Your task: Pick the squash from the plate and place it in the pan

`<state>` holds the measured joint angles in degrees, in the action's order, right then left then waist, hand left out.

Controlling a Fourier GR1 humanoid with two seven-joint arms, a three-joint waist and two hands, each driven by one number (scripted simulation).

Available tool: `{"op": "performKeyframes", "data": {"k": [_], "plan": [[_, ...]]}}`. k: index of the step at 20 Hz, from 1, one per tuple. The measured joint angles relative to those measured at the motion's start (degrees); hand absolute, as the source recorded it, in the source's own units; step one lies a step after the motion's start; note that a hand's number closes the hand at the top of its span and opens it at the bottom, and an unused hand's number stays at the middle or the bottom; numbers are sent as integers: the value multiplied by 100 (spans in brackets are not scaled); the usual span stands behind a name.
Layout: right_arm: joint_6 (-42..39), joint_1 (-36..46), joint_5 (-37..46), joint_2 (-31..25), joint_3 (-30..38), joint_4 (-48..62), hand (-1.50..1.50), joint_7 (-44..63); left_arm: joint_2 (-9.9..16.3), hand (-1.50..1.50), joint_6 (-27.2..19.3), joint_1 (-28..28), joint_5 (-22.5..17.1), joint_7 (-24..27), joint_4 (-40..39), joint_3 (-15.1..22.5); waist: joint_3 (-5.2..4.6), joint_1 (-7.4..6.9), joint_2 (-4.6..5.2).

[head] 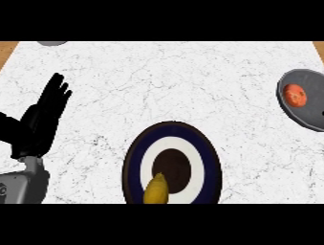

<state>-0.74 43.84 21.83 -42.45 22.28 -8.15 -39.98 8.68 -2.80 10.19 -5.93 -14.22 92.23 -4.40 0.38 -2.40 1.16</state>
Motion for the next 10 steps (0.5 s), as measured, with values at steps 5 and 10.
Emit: {"op": "performKeyframes", "data": {"k": [5, 10], "plan": [[-1191, -303, -549, -567, 528, 194, -150, -373, 13, 0, 11, -29, -17, 79, -24, -55, 7, 60, 4], [-2262, -718, -859, -1086, 803, 279, -150, -500, 90, 0, 71, -39, -77, 94, -58, -152, 13, 111, -3]]}}
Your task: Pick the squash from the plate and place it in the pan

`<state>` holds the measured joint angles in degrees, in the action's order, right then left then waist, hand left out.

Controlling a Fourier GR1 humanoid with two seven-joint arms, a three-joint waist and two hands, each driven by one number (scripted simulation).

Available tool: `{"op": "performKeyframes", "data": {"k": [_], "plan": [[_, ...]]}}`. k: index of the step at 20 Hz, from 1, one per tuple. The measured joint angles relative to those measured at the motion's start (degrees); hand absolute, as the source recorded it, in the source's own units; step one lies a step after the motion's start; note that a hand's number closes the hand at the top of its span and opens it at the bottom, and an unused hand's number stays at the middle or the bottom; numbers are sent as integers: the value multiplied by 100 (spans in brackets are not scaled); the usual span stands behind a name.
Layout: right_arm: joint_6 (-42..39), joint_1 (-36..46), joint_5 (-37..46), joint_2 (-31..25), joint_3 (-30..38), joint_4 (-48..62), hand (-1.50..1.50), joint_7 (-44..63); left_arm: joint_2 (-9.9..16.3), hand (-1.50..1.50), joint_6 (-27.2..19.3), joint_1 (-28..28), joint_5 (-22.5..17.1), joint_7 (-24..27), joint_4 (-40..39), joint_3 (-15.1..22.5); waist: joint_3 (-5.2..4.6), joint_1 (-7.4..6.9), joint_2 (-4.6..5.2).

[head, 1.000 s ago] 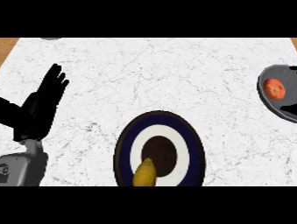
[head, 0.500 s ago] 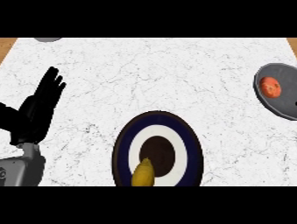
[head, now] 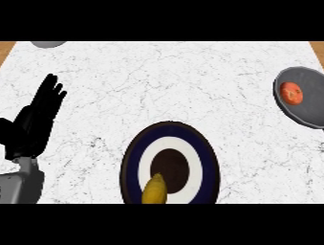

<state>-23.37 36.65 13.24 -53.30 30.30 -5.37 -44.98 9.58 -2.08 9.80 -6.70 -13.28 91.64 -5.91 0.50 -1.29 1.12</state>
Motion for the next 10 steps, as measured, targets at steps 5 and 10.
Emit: {"op": "performKeyframes", "data": {"k": [5, 10], "plan": [[-280, -483, -125, -185, 79, -155, -150, -51, -8, 0, -48, 47, 30, -38, -43, -11, 4, 38, -15], [-322, -858, -210, -285, 118, -335, -150, -95, -48, 0, -50, -37, 26, -112, 116, 49, 8, 17, -32]]}}
